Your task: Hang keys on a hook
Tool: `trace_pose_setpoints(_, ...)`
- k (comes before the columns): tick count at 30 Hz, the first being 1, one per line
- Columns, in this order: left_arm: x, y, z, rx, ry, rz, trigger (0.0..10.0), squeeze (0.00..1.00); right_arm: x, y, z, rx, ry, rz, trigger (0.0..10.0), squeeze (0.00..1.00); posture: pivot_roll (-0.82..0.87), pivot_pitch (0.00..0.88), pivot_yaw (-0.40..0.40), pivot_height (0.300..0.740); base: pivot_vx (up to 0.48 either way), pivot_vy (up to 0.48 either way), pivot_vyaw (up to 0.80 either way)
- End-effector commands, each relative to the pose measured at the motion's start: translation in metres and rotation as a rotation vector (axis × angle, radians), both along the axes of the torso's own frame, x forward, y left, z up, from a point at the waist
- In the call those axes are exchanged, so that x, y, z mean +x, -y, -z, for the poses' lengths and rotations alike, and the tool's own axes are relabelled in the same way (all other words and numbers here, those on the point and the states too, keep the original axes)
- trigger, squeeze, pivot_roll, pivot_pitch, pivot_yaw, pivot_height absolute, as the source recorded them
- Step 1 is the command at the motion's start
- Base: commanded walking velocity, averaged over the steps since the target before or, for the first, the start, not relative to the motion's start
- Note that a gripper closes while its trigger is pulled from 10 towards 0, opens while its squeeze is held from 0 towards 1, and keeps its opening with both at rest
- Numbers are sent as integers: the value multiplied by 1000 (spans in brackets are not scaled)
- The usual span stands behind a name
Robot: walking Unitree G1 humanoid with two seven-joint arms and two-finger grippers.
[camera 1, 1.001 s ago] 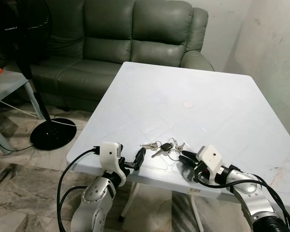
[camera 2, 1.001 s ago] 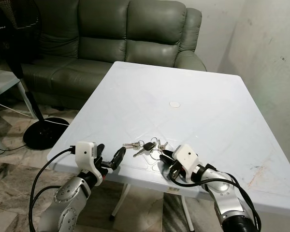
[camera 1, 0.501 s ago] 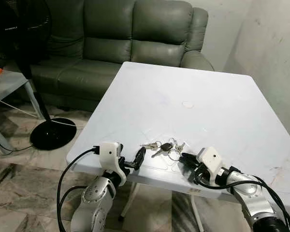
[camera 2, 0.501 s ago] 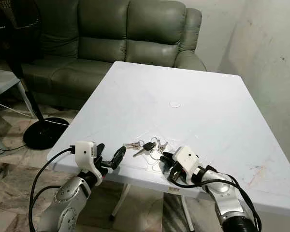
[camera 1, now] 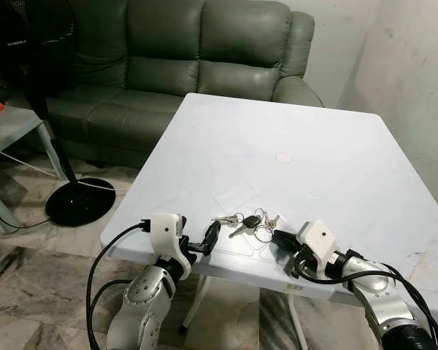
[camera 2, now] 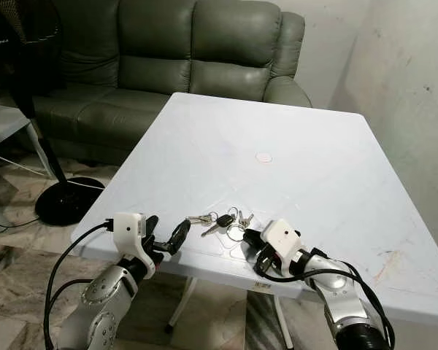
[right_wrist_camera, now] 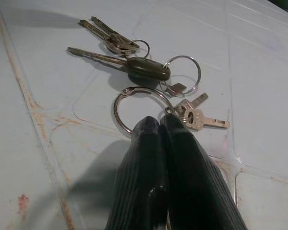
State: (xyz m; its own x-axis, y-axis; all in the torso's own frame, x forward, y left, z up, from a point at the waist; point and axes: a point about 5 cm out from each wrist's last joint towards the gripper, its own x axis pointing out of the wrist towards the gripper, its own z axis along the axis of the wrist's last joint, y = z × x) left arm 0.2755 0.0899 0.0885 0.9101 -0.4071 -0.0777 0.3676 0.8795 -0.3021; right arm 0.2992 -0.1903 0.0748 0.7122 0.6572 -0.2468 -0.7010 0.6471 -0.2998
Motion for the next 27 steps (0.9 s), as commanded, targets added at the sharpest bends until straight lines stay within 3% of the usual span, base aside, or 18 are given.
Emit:
trace_pose_setpoints(1,1,11,-6,-33,10,15,10000,0,7,7,-10,3,47,39,0,0,-8,0,-56,740,0,0,0)
trace_pose_setpoints(5,1,12,-6,-35,10,14,10000,0,15,9,-20,60,103,119,0,0,-8,0,-56,740,0,0,0)
trace_pose_setpoints(16,4,14,-9,-36,21,12,10000,0,34,10,-59,449,188,316,0,0,-6,0,-58,740,0,0,0)
trace_pose_setpoints(27,14,8,-14,-22,53,-17,10000,0,35,2,-78,579,272,427,0,0,-1,0,-62,740,0,0,0)
